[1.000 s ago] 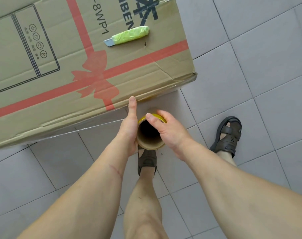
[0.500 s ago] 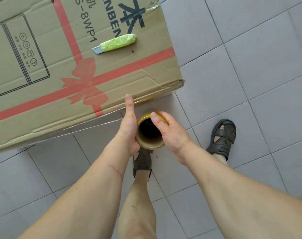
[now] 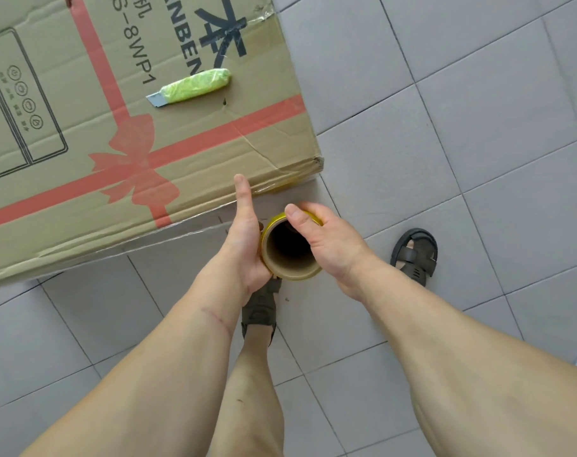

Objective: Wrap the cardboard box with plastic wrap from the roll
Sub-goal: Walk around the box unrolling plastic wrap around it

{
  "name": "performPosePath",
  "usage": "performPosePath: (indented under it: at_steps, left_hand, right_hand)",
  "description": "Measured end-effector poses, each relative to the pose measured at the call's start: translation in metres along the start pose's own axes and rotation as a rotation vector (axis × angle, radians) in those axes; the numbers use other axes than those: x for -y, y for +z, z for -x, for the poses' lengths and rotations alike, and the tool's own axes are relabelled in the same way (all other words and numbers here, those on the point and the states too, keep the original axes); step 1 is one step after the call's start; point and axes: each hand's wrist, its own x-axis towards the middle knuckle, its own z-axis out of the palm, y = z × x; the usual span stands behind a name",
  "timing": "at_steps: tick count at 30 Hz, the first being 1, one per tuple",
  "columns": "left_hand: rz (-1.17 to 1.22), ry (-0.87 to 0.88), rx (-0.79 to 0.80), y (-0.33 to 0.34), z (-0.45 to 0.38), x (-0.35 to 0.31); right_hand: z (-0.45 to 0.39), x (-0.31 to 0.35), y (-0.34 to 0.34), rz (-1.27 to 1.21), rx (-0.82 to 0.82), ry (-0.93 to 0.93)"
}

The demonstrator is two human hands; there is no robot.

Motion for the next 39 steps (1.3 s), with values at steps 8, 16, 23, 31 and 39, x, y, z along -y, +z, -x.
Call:
performPosePath:
  at_steps: [8,16,23,31,39]
  left_hand:
    - [-0.145,0.115,-0.289,0.036,-0.002,0.002]
    - [0.026,-0.037,-0.101,0.071,0.002,0.001]
    - [0.122,0.058,-0.137,0.087,-0.001,-0.001]
    - [0.014,0.065,-0.193,0.085,-0.008,-0.002]
    - [0.123,0.051,-0.036,0.096,-0.004,0.0]
  right_hand:
    - [-0.003,0.007,-0.032,0.007,0.022,-0.01]
    - [-0.013,0.017,-0.061,0.087,-0.011,-0.06]
    - [-0.021,0.024,-0.079,0.072,0.072,-0.009]
    - [-0.015,0.024,-0.085,0.139,0.103,0.013]
    - [-0.018,0.032,-0.09,0.116,0.058,0.045]
